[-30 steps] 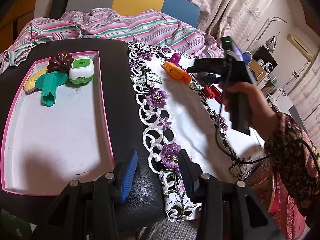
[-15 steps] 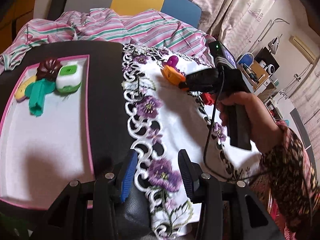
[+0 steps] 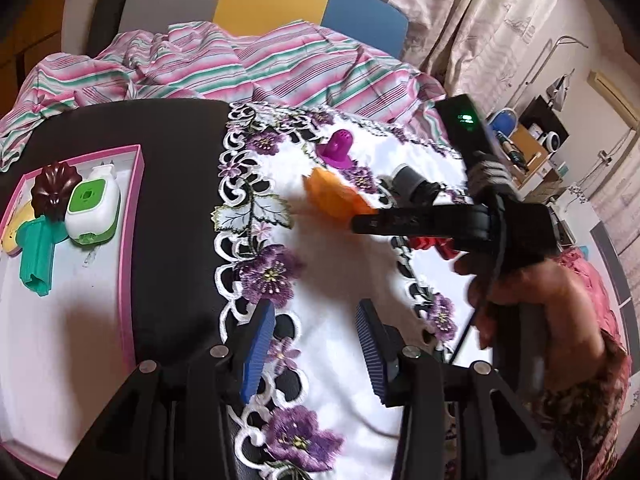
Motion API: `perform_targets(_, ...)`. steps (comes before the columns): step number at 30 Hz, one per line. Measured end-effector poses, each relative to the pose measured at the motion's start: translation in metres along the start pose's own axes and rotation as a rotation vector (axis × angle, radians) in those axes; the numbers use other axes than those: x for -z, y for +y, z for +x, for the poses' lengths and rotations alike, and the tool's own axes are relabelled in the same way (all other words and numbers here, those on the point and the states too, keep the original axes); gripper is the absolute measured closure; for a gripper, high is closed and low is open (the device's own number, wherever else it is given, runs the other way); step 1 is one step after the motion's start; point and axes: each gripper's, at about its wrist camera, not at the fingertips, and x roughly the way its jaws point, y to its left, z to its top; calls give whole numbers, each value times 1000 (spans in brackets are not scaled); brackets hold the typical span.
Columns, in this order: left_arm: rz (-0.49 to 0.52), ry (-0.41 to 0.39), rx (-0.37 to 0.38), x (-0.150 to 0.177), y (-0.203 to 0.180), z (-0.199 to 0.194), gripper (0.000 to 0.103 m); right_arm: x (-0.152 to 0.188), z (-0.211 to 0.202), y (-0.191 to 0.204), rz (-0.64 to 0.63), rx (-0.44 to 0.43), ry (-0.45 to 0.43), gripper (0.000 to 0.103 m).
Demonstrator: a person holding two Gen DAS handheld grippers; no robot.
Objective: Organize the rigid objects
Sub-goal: 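Grasp the orange cube stack with the right tool while the left tool grasps the yellow piece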
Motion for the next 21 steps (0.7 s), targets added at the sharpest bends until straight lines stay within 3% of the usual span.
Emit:
perform_targets(2, -12, 9, -19, -2, 2, 5, 60, 1, -5, -6, 1, 32, -14, 80)
perform_targets(5, -34, 12, -2, -15, 4, 14, 60, -1, -13, -14, 45, -138, -33, 82)
perform_targets(6, -42, 9, -4, -18, 4, 16, 60, -1, -12, -14, 46, -152, -28, 82)
perform_targets(9, -63, -8, -37, -31, 7, 21, 60, 3, -4, -6, -16, -26, 11, 84)
perform_targets(13, -66, -14, -38, -40, 6, 26, 60, 4, -11, 1, -31, -238, 7, 84)
perform_targets(16, -69, -21, -52, -41, 8, 29, 60, 8, -11, 18, -124, -160, 2, 84)
perform_targets(19, -78, -10, -68, -42, 12, 34, 60, 12, -4, 19, -176, 53, 8, 84)
perform_targets(20, -88, -10, -66, -42, 13, 35, 60, 10, -5, 15, -160, 77, 7, 84)
perform_targets(21, -92, -10, -59, -42, 14, 36, 60, 9, -9, 6, -120, 11, 5, 84)
